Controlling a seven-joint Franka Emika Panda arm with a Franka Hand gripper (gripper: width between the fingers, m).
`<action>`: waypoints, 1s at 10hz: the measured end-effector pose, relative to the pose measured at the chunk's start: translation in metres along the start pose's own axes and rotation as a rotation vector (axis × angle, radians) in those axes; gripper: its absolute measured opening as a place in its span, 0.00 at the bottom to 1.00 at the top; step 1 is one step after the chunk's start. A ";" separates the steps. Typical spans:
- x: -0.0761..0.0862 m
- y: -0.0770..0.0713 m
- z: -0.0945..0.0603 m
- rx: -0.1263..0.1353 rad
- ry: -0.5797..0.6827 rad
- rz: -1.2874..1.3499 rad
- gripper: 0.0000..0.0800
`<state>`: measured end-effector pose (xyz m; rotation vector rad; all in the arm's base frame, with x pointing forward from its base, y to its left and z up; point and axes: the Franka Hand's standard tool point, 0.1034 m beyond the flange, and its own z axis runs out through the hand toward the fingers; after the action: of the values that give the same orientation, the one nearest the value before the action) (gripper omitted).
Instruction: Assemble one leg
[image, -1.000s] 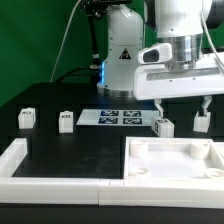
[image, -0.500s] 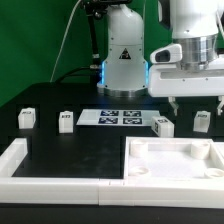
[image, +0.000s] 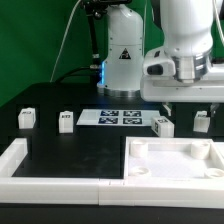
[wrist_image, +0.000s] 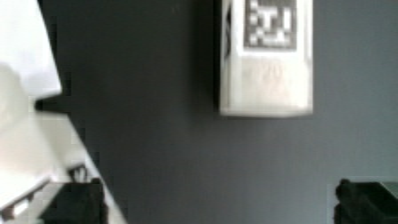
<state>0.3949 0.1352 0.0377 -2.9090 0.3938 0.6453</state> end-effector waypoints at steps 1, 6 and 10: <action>-0.010 -0.003 0.003 -0.009 -0.126 0.006 0.81; -0.028 -0.009 0.019 -0.044 -0.529 0.002 0.81; -0.027 -0.018 0.041 -0.061 -0.515 -0.004 0.81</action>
Offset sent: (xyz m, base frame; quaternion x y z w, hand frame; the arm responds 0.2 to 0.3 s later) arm -0.0150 0.0207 0.0019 0.0016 -0.2676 0.0223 0.9633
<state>0.3601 0.1665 0.0143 -2.6509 0.3027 1.3734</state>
